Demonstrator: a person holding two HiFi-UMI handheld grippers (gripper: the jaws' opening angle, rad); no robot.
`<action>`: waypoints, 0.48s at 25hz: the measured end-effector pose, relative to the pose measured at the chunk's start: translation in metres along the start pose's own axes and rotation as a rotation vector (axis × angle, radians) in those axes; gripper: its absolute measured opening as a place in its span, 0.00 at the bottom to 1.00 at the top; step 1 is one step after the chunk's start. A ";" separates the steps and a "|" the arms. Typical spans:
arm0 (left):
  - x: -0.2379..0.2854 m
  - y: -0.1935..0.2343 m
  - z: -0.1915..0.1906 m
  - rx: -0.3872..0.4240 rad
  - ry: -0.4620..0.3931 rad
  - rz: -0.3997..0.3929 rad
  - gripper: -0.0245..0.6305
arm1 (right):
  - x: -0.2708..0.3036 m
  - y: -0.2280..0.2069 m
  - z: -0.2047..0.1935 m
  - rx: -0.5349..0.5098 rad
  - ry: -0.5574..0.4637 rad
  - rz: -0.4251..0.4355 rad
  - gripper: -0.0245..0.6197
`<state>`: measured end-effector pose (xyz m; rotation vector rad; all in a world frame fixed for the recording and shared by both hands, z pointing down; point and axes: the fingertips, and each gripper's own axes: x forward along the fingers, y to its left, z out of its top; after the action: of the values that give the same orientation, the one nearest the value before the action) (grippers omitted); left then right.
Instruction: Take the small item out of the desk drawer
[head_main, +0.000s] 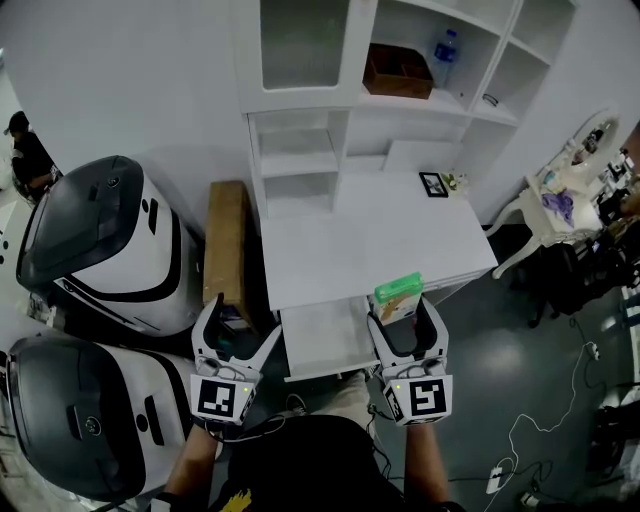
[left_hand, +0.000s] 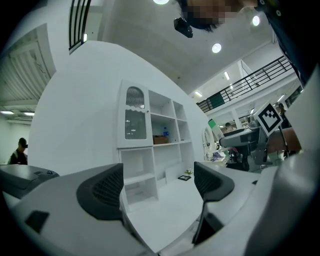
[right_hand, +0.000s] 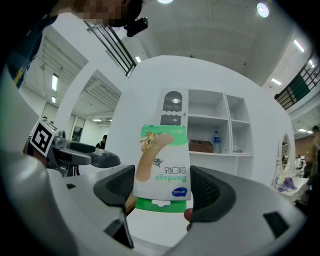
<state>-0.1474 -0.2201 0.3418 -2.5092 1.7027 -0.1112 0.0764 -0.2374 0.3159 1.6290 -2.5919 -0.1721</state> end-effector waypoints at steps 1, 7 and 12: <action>0.001 -0.001 0.000 -0.001 0.001 -0.005 0.71 | 0.000 0.000 0.000 -0.005 0.002 0.001 0.60; 0.006 -0.010 0.012 -0.062 -0.067 -0.011 0.71 | 0.000 0.003 0.004 -0.030 -0.001 0.008 0.60; 0.009 -0.019 0.010 -0.040 -0.052 -0.043 0.71 | -0.005 -0.001 0.007 -0.030 -0.006 -0.001 0.60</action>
<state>-0.1249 -0.2209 0.3342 -2.5541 1.6479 -0.0157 0.0789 -0.2329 0.3090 1.6224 -2.5799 -0.2147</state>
